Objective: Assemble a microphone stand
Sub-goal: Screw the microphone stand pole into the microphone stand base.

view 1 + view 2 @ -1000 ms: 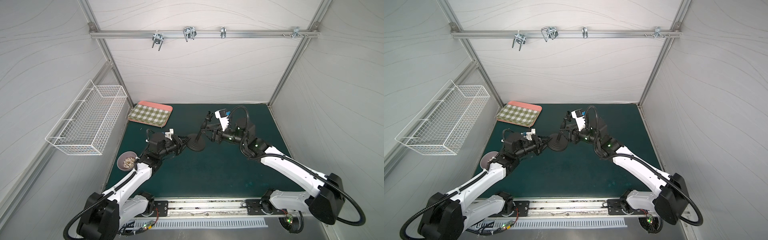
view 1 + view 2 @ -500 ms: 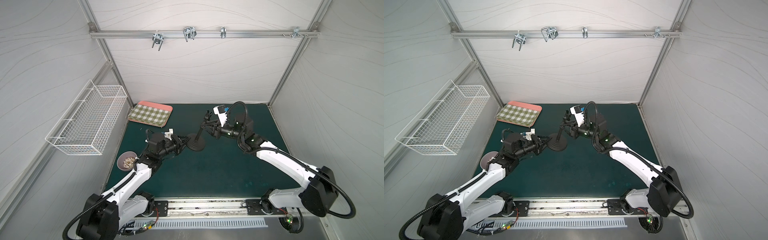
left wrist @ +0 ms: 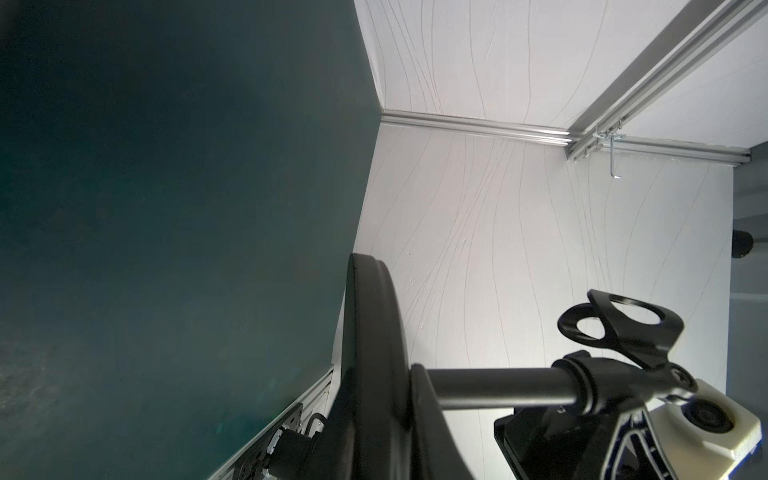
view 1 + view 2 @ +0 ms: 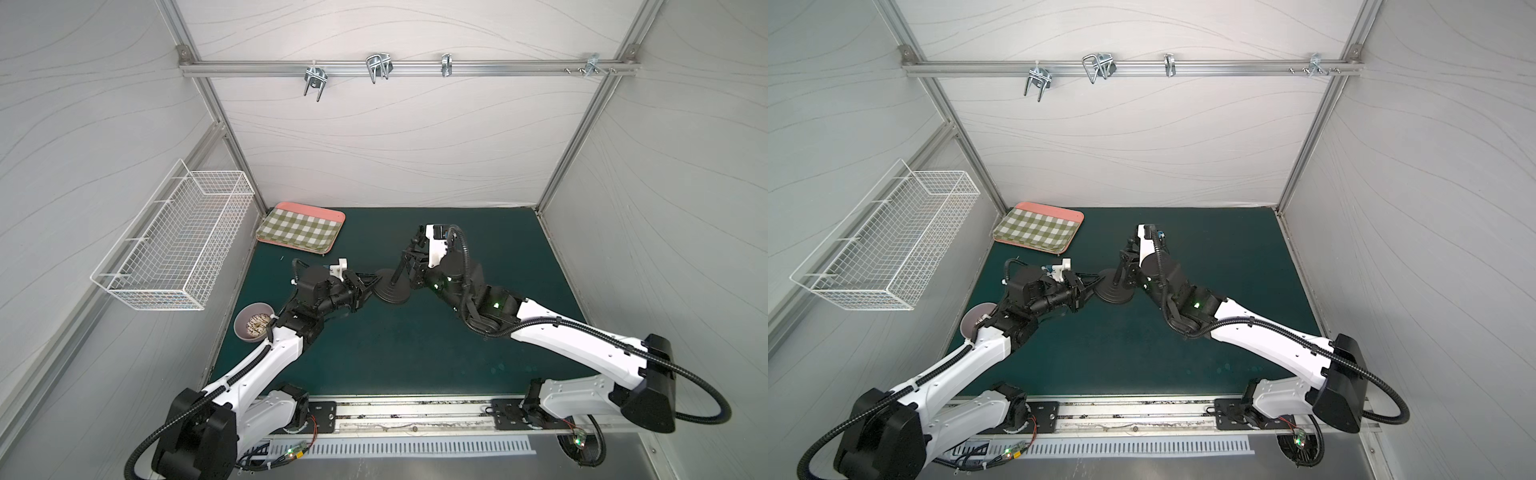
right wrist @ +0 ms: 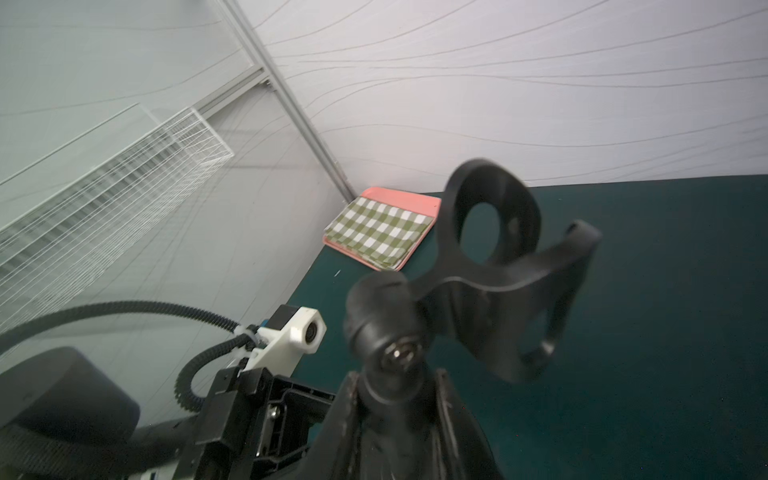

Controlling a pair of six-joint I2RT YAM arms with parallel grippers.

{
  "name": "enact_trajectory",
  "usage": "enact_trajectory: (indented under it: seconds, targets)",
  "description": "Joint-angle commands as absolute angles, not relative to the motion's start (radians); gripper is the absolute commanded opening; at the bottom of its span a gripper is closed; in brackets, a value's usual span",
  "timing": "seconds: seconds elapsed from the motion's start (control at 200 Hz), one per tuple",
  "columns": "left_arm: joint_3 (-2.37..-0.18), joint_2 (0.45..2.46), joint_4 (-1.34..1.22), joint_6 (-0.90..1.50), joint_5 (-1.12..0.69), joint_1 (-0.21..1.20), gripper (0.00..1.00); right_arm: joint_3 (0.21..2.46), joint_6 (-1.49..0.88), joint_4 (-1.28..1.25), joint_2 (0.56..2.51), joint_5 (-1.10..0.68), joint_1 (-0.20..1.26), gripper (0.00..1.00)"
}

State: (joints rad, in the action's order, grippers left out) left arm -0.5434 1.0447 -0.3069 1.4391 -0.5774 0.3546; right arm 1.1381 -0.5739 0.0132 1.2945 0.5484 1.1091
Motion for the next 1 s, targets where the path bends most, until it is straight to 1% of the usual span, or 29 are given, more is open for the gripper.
enact_trajectory:
  seconds: [0.0, 0.045, 0.12, 0.2, 0.395, 0.46, 0.505, 0.555, 0.585, 0.66, 0.775, 0.85, 0.99]
  targets:
    - [-0.601, 1.023, -0.433, 1.456, -0.589, 0.357, 0.00, 1.236, -0.750, 0.125, 1.344, 0.857, 1.191, 0.25]
    - [-0.600, 1.023, -0.433, 1.456, -0.589, 0.357, 0.00, 1.281, -0.790, 0.175, 1.376, 0.902, 1.208, 0.26]
    - [-0.600, 1.023, -0.433, 1.455, -0.590, 0.357, 0.00, 1.352, -0.855, 0.265, 1.415, 0.937, 1.225, 0.33]
    - [-0.601, 1.025, -0.433, 1.456, -0.589, 0.357, 0.00, 1.380, -0.883, 0.299, 1.427, 0.907, 1.232, 0.40]
    - [-0.601, 1.035, -0.451, 1.463, -0.594, 0.357, 0.00, 1.299, -0.842, 0.248, 1.336, 0.778, 1.238, 0.59]
    - [-0.601, 1.034, -0.449, 1.463, -0.594, 0.357, 0.00, 1.249, -0.785, 0.235, 1.280, 0.769, 1.237, 0.64]
    - [-0.601, 1.034, -0.448, 1.462, -0.595, 0.356, 0.00, 1.198, -0.700, 0.194, 1.235, 0.743, 1.229, 0.66]
    - [-0.600, 1.034, -0.449, 1.459, -0.594, 0.357, 0.00, 1.128, -0.580, 0.111, 1.181, 0.641, 1.199, 0.73]
    - [-0.600, 1.034, -0.447, 1.458, -0.595, 0.356, 0.00, 1.079, -0.512, 0.043, 1.150, 0.535, 1.164, 0.74]
    - [-0.599, 1.036, -0.452, 1.463, -0.598, 0.356, 0.00, 0.986, -0.450, -0.078, 1.092, 0.268, 1.044, 0.73]
    - [-0.600, 1.028, -0.448, 1.460, -0.597, 0.356, 0.00, 0.948, -0.479, -0.144, 1.086, -0.107, 0.848, 0.69]
    - [-0.602, 1.022, -0.435, 1.452, -0.593, 0.356, 0.00, 0.950, -0.452, -0.165, 1.107, -0.228, 0.787, 0.67]
    - [-0.601, 1.022, -0.433, 1.452, -0.594, 0.356, 0.00, 0.964, -0.389, -0.234, 1.164, -0.392, 0.737, 0.65]
